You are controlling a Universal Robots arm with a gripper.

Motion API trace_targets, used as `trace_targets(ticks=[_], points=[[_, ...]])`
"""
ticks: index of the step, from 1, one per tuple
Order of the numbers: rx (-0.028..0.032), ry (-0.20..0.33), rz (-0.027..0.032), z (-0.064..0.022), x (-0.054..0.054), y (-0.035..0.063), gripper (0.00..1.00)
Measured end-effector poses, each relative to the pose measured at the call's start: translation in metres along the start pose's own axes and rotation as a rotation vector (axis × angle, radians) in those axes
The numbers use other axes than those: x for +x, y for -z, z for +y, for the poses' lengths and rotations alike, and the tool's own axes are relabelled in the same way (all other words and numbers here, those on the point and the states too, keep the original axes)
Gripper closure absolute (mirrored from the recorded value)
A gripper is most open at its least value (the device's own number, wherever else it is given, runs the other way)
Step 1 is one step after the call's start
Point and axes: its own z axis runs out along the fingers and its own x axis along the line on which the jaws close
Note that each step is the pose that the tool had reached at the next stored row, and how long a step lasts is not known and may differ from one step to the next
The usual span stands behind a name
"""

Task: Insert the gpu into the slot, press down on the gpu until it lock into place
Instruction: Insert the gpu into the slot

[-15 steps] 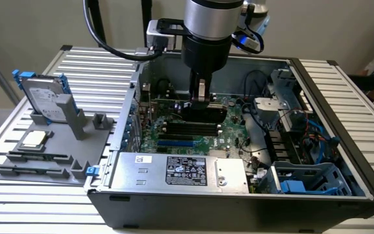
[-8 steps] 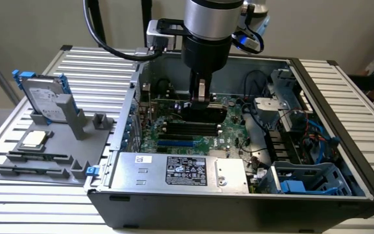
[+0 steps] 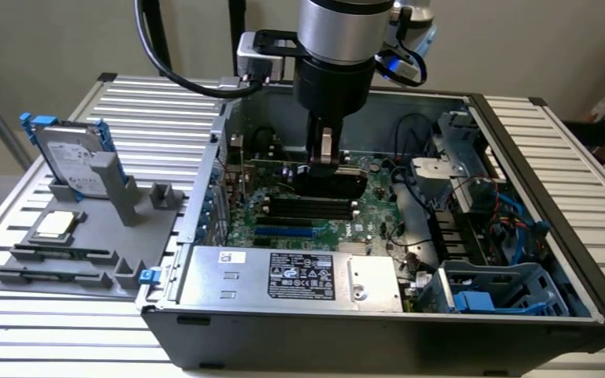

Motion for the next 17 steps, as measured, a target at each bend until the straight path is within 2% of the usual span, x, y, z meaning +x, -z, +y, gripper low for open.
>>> trace_targets(ticks=[17], points=[[0.0000, 0.000, 0.0000, 0.0000, 0.0000, 0.0000, 0.73]])
